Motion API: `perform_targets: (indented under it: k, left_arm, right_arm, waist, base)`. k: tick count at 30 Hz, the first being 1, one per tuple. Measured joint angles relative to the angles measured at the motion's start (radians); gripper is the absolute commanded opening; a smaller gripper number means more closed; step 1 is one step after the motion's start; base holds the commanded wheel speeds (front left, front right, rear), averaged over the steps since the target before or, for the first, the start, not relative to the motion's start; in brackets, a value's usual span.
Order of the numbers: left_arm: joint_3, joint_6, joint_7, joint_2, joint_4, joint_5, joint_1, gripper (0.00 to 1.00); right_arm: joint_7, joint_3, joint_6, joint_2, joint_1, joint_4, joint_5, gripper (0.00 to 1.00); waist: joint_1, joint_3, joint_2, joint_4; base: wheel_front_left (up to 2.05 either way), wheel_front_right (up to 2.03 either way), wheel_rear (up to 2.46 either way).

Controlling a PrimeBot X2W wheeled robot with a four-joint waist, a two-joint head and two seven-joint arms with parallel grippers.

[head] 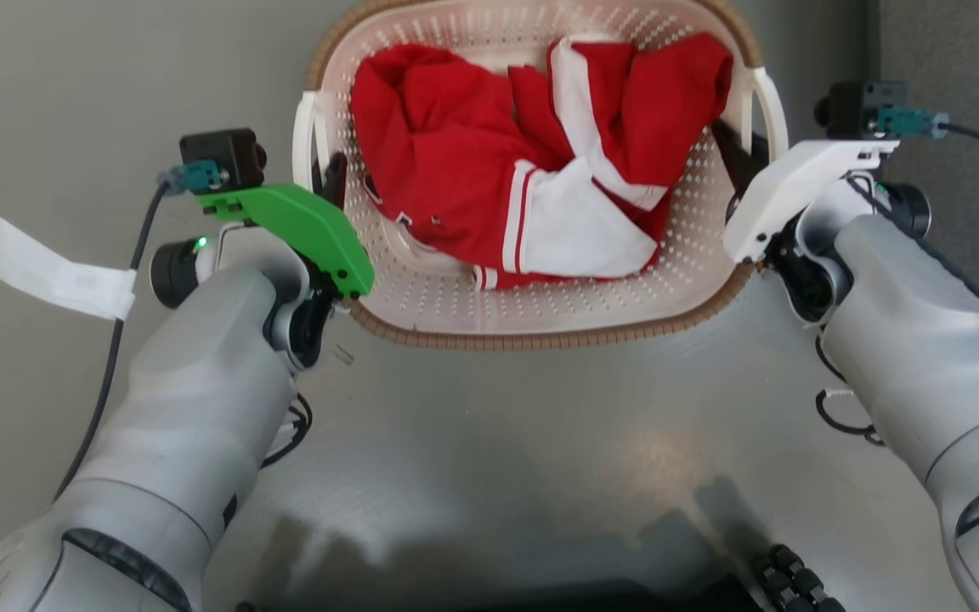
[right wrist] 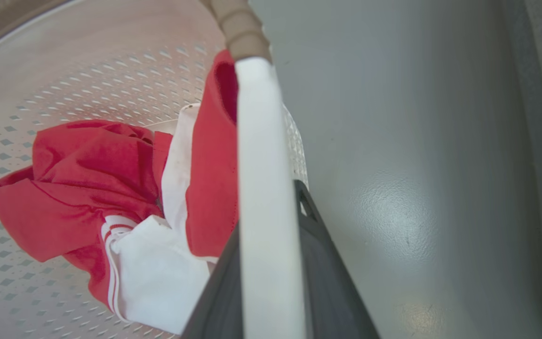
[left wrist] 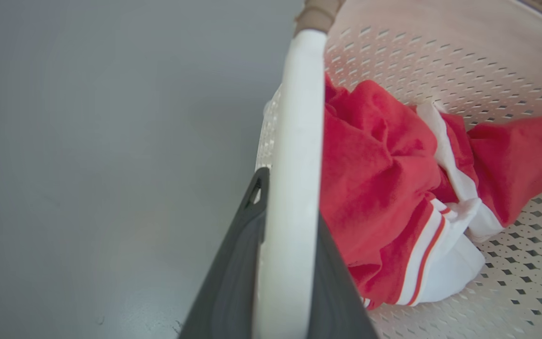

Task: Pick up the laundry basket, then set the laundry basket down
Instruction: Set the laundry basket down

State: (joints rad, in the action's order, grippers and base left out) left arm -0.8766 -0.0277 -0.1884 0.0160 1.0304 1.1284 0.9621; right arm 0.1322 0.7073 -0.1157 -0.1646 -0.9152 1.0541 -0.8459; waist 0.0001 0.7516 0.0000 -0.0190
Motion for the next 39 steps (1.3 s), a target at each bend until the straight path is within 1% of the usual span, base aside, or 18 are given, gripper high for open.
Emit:
perform_targets:
  k: [7,23,39]
  left_arm:
    - [-0.001,0.0,-0.012,0.0,0.001,0.0,0.044,0.0]
    - [-0.002,-0.01,-0.033,-0.001,0.015,0.001,0.122,0.0]
    - [-0.015,-0.012,-0.047,-0.001,0.031,0.001,0.161,0.0]
  right_arm:
    - [0.028,0.0,-0.007,-0.007,-0.035,0.0,0.0,0.0]
    - [0.07,-0.003,-0.007,-0.012,-0.098,0.006,-0.005,0.0]
    - [0.096,-0.002,-0.007,-0.01,-0.13,0.017,-0.008,0.0]
  waist:
    - [0.0,0.06,0.0,-0.002]
    - [0.0,0.183,0.0,0.004]
    - [-0.0001,0.249,0.0,0.001]
  base:
    - [0.0,0.0,0.0]
    - [0.0,0.0,0.0]
    - [0.0,0.0,0.0]
